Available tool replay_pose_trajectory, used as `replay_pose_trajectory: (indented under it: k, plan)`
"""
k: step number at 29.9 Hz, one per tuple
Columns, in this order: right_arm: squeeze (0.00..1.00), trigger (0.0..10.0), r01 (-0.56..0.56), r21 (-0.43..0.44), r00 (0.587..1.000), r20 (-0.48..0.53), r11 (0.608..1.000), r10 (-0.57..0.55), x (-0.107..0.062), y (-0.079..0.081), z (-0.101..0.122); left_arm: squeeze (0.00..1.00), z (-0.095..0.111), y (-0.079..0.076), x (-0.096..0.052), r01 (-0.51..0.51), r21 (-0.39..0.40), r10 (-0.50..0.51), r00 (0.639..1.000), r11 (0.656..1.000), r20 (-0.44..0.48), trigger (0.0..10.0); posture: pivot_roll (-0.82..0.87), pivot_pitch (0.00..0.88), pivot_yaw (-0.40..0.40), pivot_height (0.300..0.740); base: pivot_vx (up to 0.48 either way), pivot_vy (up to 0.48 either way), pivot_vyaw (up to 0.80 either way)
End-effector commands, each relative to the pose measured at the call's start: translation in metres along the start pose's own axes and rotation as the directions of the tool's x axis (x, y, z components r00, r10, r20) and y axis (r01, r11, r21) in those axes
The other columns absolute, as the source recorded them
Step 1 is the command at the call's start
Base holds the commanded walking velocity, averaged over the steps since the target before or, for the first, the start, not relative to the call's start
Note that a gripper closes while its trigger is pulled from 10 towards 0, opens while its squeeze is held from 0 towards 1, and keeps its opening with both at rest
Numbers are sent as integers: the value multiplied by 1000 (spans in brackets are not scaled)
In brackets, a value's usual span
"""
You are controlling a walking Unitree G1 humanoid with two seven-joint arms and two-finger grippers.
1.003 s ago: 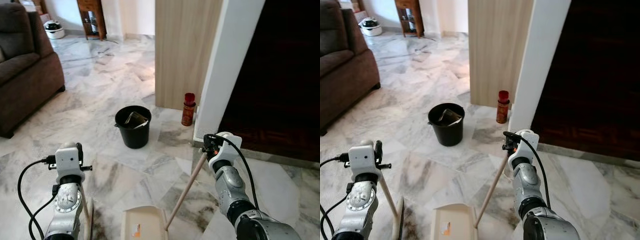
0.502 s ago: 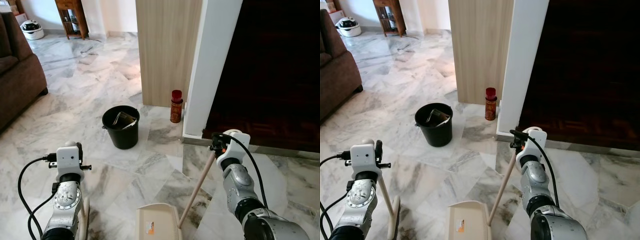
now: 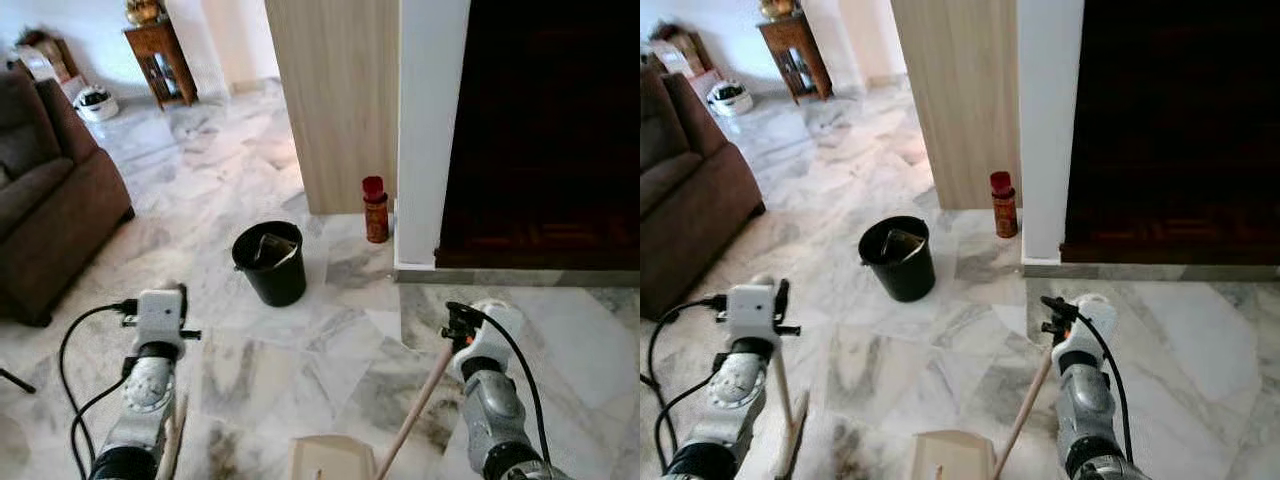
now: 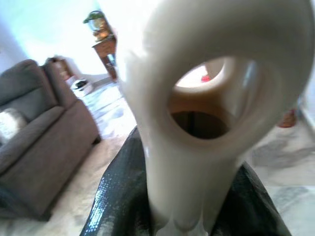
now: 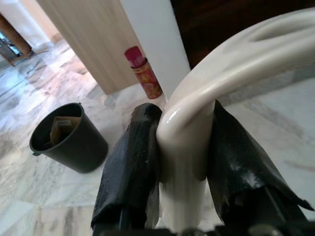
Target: Sweep floor
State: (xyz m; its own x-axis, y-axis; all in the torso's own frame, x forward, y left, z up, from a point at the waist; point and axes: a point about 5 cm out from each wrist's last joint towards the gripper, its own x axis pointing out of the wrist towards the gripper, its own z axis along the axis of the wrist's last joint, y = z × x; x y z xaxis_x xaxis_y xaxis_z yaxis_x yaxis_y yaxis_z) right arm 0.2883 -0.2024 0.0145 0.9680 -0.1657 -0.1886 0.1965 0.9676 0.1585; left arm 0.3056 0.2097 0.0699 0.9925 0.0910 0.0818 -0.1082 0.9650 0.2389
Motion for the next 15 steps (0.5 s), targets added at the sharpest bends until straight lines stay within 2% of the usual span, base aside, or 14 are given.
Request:
replay_pose_trajectory:
  k: [1, 7, 12, 15]
  plan:
    - [0, 10000, -17, -3, 998, 52, 1000, 17, 3, 4, 9, 0, 4, -2, 4, 10, 9, -10, 1000, 1000, 25, 10000, -73, 0, 177, 740, 0, 0, 0]
    - [0, 10000, -27, -56, 997, 66, 998, 31, 7, -5, 17, 0, 13, -17, 7, 13, -34, -11, 998, 999, 62, 10000, -41, 0, 131, 740, 0, 0, 0]
    - [0, 10000, -51, -59, 991, 117, 997, 58, 21, 5, 39, 0, 23, -22, 13, 41, -14, -40, 993, 999, 112, 10000, 5, 0, 105, 740, 0, 0, 0]
    - [0, 10000, -65, -51, 991, 113, 997, 70, 23, 11, 40, 0, 24, -20, 13, 34, -21, -32, 992, 999, 119, 10000, 21, 0, 93, 740, 0, 0, 0]
